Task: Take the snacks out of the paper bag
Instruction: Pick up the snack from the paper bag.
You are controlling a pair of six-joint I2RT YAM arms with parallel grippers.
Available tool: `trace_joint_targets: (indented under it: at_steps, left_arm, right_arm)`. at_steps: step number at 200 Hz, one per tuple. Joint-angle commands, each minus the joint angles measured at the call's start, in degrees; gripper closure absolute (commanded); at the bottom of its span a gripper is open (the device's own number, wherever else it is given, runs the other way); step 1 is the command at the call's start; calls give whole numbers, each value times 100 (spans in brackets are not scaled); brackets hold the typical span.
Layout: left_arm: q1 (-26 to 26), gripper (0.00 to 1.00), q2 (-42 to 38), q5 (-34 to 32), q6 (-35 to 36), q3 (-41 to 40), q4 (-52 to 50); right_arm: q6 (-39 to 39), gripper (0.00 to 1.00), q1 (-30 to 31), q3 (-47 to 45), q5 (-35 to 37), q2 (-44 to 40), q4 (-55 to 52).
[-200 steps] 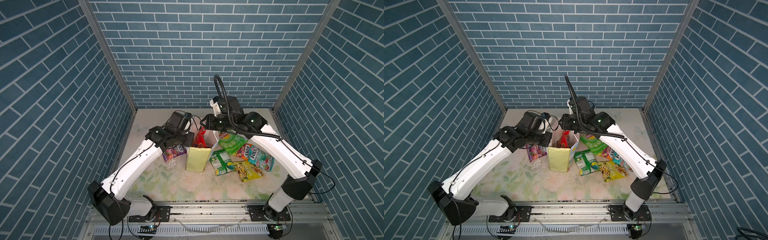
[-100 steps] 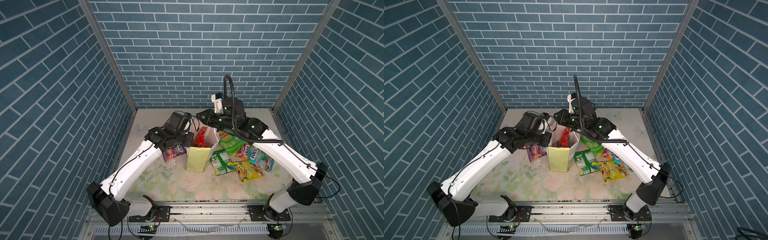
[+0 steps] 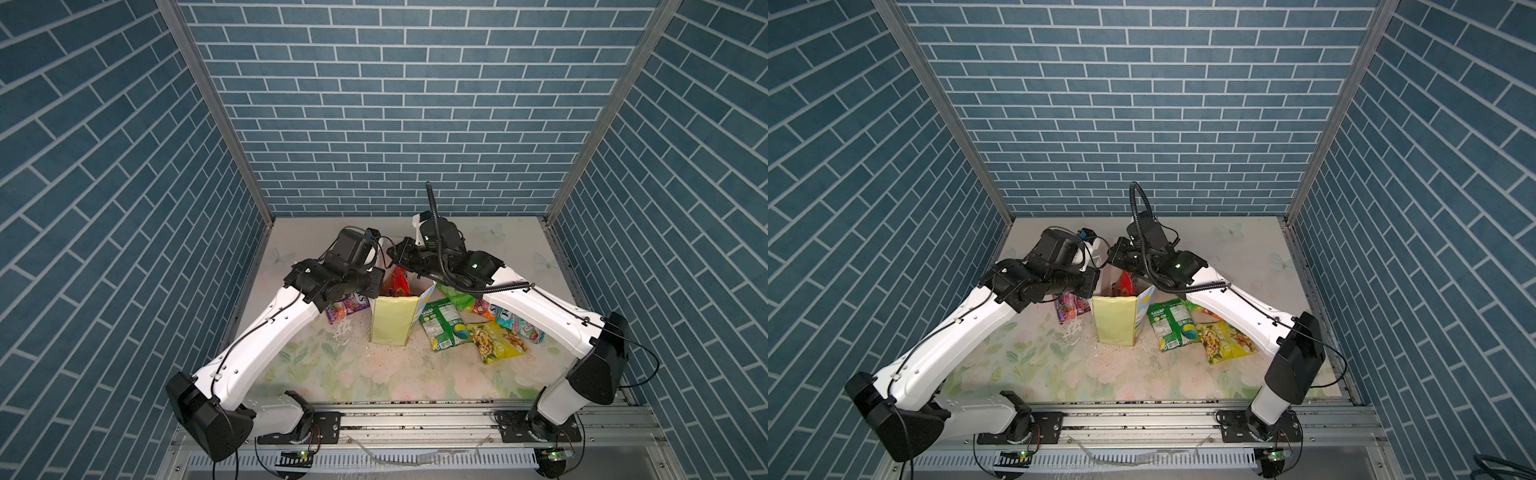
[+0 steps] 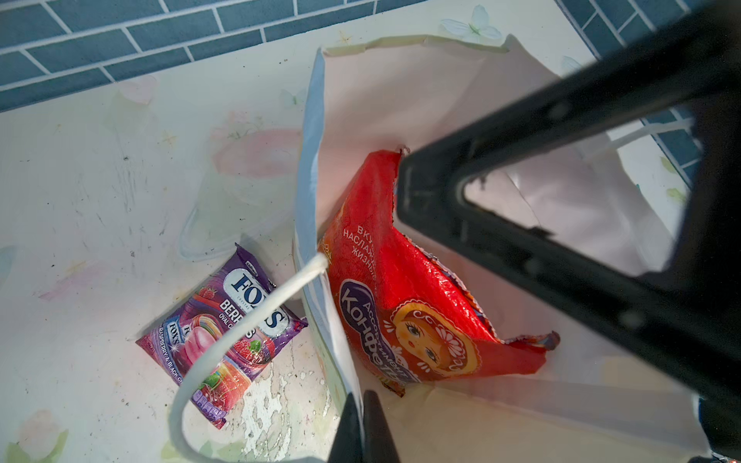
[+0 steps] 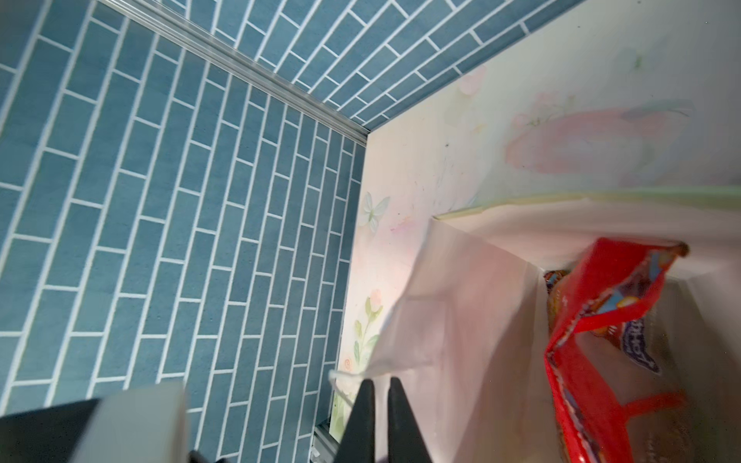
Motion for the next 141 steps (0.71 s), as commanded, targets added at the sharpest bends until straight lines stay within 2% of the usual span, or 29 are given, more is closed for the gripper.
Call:
trace_joint_targets:
  at_steps: [1, 29, 58, 104, 122, 141]
  left_arm:
    - [24, 95, -136, 40, 159, -3, 157]
    - [62, 95, -144, 88, 194, -16, 147]
    - [90, 95, -169, 99, 207, -50, 143]
    - [97, 94, -212, 107, 169, -163, 215]
    - [99, 93, -223, 107, 163, -202, 245]
    - [99, 93, -227, 107, 161, -212, 267]
  right_arm:
    - [25, 91, 19, -62, 323, -30, -357]
    - [-262, 92, 2, 8, 463, -123, -936]
    - [-610, 89, -50, 399, 247, -17, -1778]
    - [-881, 57, -117, 860, -38, 264, -2431]
    - [-954, 51, -119, 1078, -98, 445, -2619]
    - [-1029, 49, -121, 1252, -104, 611, -2830]
